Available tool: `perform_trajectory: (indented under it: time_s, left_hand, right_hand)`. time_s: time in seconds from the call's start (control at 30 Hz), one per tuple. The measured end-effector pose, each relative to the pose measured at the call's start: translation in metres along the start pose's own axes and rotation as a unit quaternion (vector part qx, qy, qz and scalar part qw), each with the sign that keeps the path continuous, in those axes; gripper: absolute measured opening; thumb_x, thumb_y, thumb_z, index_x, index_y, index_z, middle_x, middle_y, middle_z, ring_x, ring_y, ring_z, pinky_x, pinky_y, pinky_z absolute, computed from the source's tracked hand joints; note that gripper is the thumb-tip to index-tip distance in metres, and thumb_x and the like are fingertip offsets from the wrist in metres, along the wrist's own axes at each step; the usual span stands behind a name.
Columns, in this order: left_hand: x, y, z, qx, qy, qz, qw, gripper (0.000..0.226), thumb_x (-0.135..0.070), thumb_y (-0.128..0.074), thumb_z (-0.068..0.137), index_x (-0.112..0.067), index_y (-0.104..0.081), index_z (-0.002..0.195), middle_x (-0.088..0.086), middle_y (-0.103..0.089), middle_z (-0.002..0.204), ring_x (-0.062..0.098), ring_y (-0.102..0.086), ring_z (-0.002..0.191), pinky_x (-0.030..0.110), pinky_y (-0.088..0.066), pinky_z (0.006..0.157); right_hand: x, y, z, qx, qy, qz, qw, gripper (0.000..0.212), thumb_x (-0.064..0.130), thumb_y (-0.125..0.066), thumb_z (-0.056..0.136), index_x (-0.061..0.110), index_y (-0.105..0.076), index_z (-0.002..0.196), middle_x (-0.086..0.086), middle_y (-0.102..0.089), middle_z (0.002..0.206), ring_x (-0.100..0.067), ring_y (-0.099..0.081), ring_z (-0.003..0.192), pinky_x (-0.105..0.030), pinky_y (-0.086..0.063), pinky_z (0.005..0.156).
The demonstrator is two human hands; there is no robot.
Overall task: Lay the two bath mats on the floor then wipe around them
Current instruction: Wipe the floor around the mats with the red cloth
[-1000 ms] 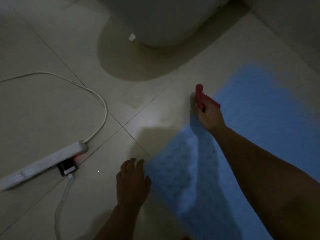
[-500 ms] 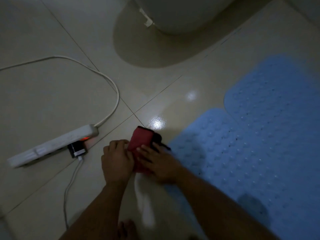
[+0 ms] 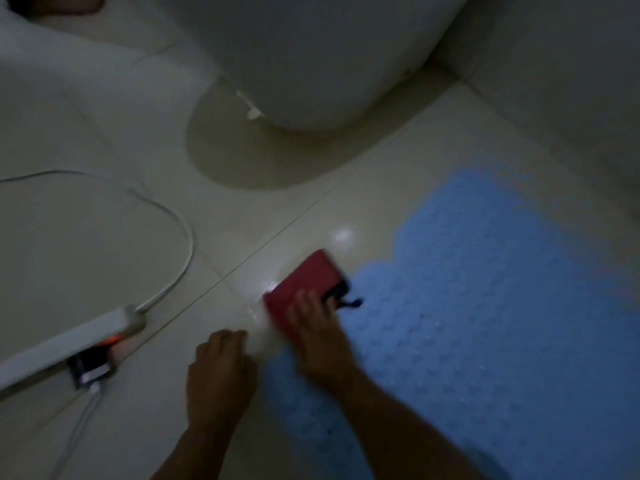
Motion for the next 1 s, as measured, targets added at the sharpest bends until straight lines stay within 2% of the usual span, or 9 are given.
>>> perform_trajectory:
  time_s: [0.1, 0.2, 0.33, 0.47, 0.63, 0.73, 0.87, 0.93, 1.0]
  left_hand:
    - [0.001, -0.002, 0.023, -0.015, 0.026, 0.008, 1.0, 0.039, -0.024, -0.066, 0.081, -0.015, -0.071, 0.119, 0.014, -0.064, 0.121, 0.044, -0.061, 0.097, 0.05, -0.055, 0.073]
    - [-0.026, -0.009, 0.043, -0.033, -0.026, 0.01, 0.999, 0.047, -0.036, -0.051, 0.076, -0.017, -0.073, 0.114, 0.012, -0.063, 0.117, 0.043, -0.061, 0.096, 0.05, -0.056, 0.068]
    - [-0.09, -0.017, 0.068, -0.063, -0.124, 0.024, 0.99, 0.053, -0.038, -0.046, 0.074, -0.018, -0.073, 0.115, 0.013, -0.065, 0.129, 0.043, -0.06, 0.12, 0.058, -0.048, 0.087]
    - [-0.169, -0.042, 0.096, -0.047, -0.231, 0.024, 0.972, 0.054, -0.037, -0.048, 0.078, -0.02, -0.071, 0.124, 0.013, -0.06, 0.141, 0.041, -0.047, 0.139, 0.063, -0.034, 0.108]
    - [-0.262, -0.055, 0.14, -0.062, -0.282, -0.042, 0.957, 0.05, -0.036, -0.048, 0.086, -0.021, -0.07, 0.128, 0.009, -0.061, 0.141, 0.037, -0.047, 0.139, 0.06, -0.035, 0.112]
    - [-0.318, -0.07, 0.17, -0.041, -0.325, -0.058, 0.943, 0.051, -0.035, -0.05, 0.085, -0.021, -0.066, 0.132, 0.005, -0.06, 0.141, 0.034, -0.049, 0.139, 0.06, -0.036, 0.111]
    - [-0.386, -0.091, 0.196, -0.04, -0.384, -0.047, 0.921, 0.053, -0.037, -0.047, 0.09, -0.016, -0.064, 0.136, 0.012, -0.061, 0.14, 0.04, -0.056, 0.133, 0.06, -0.042, 0.108]
    - [-0.409, -0.107, 0.208, -0.029, -0.396, -0.025, 0.918, 0.059, -0.042, -0.044, 0.094, -0.014, -0.056, 0.145, 0.015, -0.059, 0.146, 0.04, -0.053, 0.138, 0.06, -0.032, 0.114]
    - [-0.418, -0.125, 0.215, -0.021, -0.402, 0.023, 0.915, 0.066, -0.05, -0.032, 0.101, -0.014, -0.044, 0.155, 0.015, -0.043, 0.16, 0.039, -0.034, 0.151, 0.058, -0.015, 0.122]
  right_hand:
    - [0.003, -0.001, -0.005, 0.033, 0.09, 0.0, 0.995, 0.06, 0.04, -0.033, 0.102, 0.011, -0.034, 0.154, -0.014, -0.02, 0.167, -0.034, -0.01, 0.156, -0.058, -0.005, 0.123]
    - [-0.044, 0.02, 0.004, 0.026, 0.106, -0.019, 0.994, 0.058, 0.041, -0.03, 0.104, 0.016, -0.03, 0.157, -0.008, -0.016, 0.169, -0.026, -0.006, 0.157, -0.052, 0.002, 0.126]
    - [-0.137, 0.059, 0.042, -0.032, -0.036, 0.03, 0.998, 0.059, 0.041, -0.037, 0.101, 0.019, -0.037, 0.155, -0.006, -0.023, 0.167, -0.025, -0.014, 0.156, -0.057, -0.013, 0.124]
    - [-0.211, 0.096, 0.07, -0.042, -0.144, 0.065, 0.987, 0.063, 0.046, -0.029, 0.103, 0.021, -0.022, 0.16, -0.005, -0.009, 0.17, -0.024, -0.003, 0.157, -0.053, 0.0, 0.126]
    - [-0.279, 0.118, 0.101, -0.058, -0.237, 0.125, 0.962, 0.062, 0.044, -0.027, 0.106, 0.02, -0.016, 0.162, -0.004, 0.002, 0.17, -0.02, 0.007, 0.157, -0.047, 0.009, 0.125]
    - [-0.311, 0.134, 0.121, -0.051, -0.254, 0.142, 0.955, 0.059, 0.042, -0.028, 0.108, 0.021, -0.015, 0.162, -0.003, 0.004, 0.17, -0.02, 0.009, 0.156, -0.046, 0.01, 0.125]
    - [-0.353, 0.156, 0.139, -0.022, -0.259, 0.137, 0.956, 0.058, 0.039, -0.026, 0.109, 0.02, -0.013, 0.162, -0.006, 0.005, 0.17, -0.024, 0.007, 0.157, -0.05, 0.007, 0.125]
    - [-0.372, 0.166, 0.144, -0.009, -0.26, 0.126, 0.957, 0.058, 0.038, -0.026, 0.109, 0.02, -0.012, 0.162, -0.007, 0.006, 0.17, -0.026, 0.007, 0.157, -0.051, 0.006, 0.124]
    - [-0.395, 0.174, 0.148, -0.004, -0.264, 0.109, 0.958, 0.058, 0.038, -0.026, 0.109, 0.021, -0.011, 0.162, -0.007, 0.006, 0.17, -0.026, 0.007, 0.157, -0.051, 0.004, 0.124]
Point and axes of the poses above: each hand's wrist, its own z-axis towards the middle knuckle, its own y-axis out of the back of the hand, x = y × z, the point moved 10 cm from there along z, towards the middle knuckle
